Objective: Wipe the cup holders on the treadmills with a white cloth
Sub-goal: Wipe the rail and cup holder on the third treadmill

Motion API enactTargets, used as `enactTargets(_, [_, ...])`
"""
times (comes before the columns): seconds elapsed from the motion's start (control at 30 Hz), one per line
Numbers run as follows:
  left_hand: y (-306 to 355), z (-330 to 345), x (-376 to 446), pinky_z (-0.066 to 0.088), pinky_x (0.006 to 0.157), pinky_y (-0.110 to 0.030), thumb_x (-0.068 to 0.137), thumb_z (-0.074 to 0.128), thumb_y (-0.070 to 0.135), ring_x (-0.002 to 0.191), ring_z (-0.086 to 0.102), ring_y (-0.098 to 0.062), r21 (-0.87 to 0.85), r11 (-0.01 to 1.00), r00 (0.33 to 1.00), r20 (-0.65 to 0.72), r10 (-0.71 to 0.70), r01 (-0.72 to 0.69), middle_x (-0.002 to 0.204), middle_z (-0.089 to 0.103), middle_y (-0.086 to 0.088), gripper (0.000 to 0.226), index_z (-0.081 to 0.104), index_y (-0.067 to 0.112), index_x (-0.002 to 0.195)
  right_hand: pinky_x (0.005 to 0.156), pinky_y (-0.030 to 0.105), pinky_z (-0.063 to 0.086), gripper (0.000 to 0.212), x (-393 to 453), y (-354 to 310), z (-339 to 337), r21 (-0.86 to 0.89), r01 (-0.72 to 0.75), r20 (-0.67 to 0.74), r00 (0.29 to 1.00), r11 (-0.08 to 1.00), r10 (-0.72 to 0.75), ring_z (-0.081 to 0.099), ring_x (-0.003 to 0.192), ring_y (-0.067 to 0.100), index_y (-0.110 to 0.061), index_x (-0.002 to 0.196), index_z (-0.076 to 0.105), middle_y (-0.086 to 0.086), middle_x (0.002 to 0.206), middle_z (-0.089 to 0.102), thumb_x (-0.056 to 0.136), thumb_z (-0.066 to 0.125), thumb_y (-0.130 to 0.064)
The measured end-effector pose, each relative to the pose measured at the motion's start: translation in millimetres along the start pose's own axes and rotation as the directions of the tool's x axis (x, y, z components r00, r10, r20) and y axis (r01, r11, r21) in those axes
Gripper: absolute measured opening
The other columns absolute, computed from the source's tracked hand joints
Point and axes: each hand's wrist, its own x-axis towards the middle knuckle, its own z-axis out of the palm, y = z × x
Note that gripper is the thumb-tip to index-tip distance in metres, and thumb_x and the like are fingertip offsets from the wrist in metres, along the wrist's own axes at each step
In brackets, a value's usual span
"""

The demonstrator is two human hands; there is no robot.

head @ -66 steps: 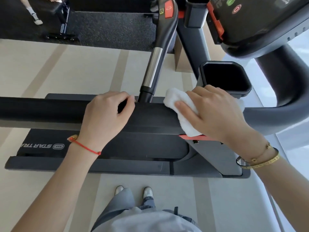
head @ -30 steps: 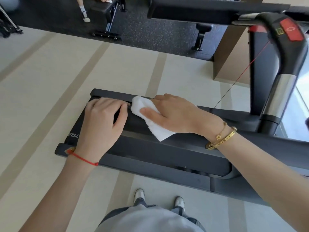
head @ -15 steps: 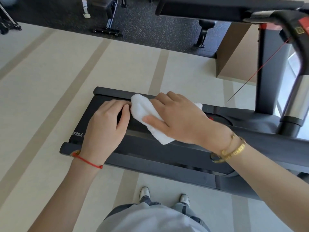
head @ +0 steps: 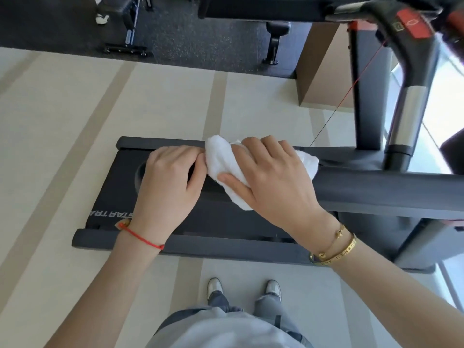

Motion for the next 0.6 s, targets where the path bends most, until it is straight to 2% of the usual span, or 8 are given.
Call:
enactTargets(0.2, [44,28,10,0.043,0.070,-0.037,0.098,0.048,0.012,0.060,0.046,-0.025,-0.066,0.996,0.993,0.105,0.060,-0.053,0.065,0.053,0.002,0.026,0.057,0.008,0.074,0.068,0.040,0.042,0.047,-44,37,-14,-0.106,-0.123,-0.149,0.983,0.987,0.106,0.056,0.075,0.030,-0.008,0.099,0.069,0.008,0.098,0.067,0.098,0.048,-0.050])
enactTargets(0.47, [120,68,25,0.035,0.067,-0.021,0.099,0.048,0.021,0.070,0.058,-0.016,-0.107,0.990,0.975,0.194,0.109,-0.089,0.081,0.069,0.007,0.024,0.070,0.017,0.090,0.073,0.041,0.041,0.041,-100,111,-38,-0.214,-0.217,-0.232,0.958,0.952,0.166,0.060,0.082,0.033,-0.007,0.099,0.070,0.009,0.103,0.069,0.095,0.055,-0.045])
enactTargets(0.6, [163,92,31,0.049,0.069,-0.029,0.100,0.048,0.022,0.076,0.063,-0.017,-0.147,0.985,0.969,0.214,0.127,-0.096,0.088,0.071,0.007,0.025,0.072,0.017,0.095,0.075,0.042,0.042,0.040,-132,156,-51,-0.228,-0.249,-0.240,0.951,0.941,0.194,0.060,0.086,0.034,-0.007,0.099,0.070,0.010,0.104,0.069,0.096,0.054,-0.043])
